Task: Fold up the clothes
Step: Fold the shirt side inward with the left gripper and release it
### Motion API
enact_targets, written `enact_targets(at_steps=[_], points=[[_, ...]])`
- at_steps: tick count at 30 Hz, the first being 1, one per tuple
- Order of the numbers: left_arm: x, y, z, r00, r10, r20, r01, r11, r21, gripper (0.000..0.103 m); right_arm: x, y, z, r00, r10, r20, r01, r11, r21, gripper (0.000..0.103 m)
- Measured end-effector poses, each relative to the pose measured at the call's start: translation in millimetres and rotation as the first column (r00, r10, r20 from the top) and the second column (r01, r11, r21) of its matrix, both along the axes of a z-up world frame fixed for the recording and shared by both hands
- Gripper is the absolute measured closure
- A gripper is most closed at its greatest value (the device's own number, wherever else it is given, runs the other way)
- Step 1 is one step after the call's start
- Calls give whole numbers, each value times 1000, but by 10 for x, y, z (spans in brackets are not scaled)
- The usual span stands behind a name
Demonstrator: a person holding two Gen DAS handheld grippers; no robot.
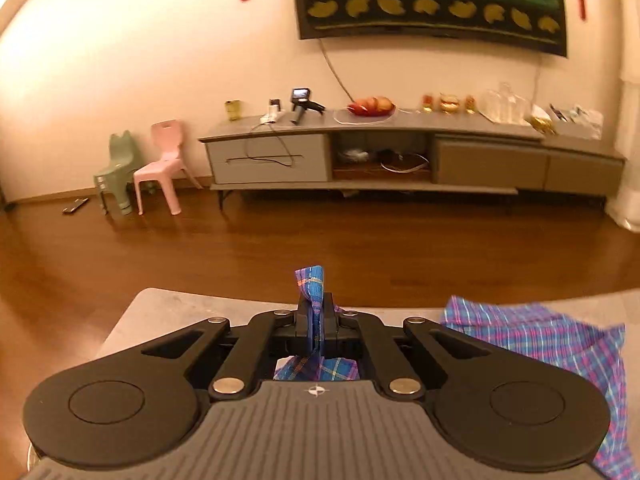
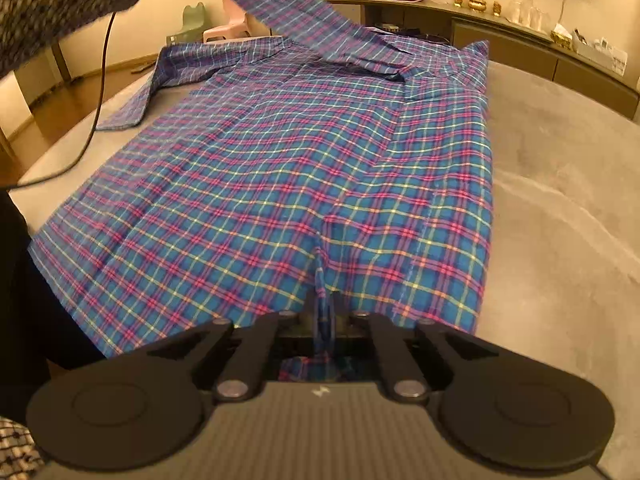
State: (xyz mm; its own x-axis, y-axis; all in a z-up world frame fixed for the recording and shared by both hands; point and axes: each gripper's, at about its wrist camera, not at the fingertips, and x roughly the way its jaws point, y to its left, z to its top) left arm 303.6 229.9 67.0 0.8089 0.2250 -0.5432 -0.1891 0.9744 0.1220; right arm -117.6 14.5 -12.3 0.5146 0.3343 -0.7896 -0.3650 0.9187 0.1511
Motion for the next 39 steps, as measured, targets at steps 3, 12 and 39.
enact_targets(at_steps=[3,12,39], points=[[-141,30,39,999,-25,28,26,999,-41,102,-3,-169,141,1000,6,-24,-2,991,132,77],[-856,-476,288,931,-335,145,347,936,-64,102,344,-458,106,998,-57,-1,57,990,133,78],[-2906,-1794,-1262,482,-861,-161,875,483,38,83,344,-910,-19,994,-85,-67,100,958,270,71]])
